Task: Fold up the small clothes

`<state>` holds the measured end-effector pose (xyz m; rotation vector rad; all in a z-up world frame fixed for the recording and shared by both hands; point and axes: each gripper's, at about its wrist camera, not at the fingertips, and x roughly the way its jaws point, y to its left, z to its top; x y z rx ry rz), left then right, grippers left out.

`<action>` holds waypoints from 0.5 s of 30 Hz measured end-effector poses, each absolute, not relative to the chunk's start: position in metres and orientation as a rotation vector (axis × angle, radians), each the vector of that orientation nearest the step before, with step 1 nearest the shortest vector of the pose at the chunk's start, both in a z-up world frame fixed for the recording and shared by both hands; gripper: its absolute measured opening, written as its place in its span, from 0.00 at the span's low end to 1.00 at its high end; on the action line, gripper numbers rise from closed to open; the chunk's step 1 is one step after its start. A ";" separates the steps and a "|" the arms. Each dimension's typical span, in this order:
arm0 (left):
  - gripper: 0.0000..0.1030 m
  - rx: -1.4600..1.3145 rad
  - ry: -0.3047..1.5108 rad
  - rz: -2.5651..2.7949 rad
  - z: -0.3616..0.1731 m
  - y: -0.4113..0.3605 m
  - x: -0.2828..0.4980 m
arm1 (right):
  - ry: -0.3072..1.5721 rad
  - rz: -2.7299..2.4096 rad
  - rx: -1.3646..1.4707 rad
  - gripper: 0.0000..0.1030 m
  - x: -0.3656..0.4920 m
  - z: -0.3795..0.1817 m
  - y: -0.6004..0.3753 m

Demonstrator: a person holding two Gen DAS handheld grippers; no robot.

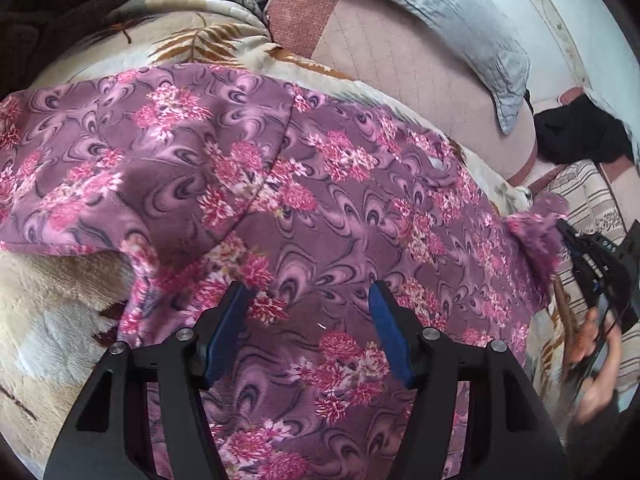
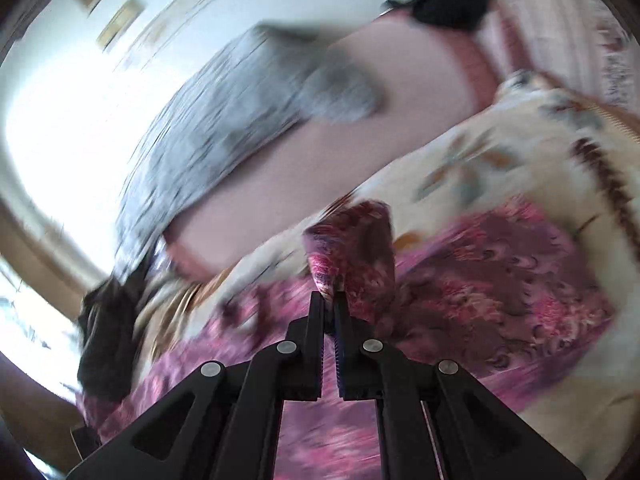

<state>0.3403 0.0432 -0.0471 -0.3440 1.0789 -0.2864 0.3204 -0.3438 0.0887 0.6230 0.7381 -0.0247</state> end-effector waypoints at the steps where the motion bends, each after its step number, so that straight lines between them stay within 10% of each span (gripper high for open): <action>1: 0.60 -0.350 1.078 -0.285 -0.046 0.046 0.341 | 0.752 0.007 0.616 0.04 0.325 0.087 -0.328; 15: 0.60 -0.492 1.085 -0.291 -0.046 0.076 0.350 | 1.053 0.314 0.492 0.16 0.343 0.021 -0.135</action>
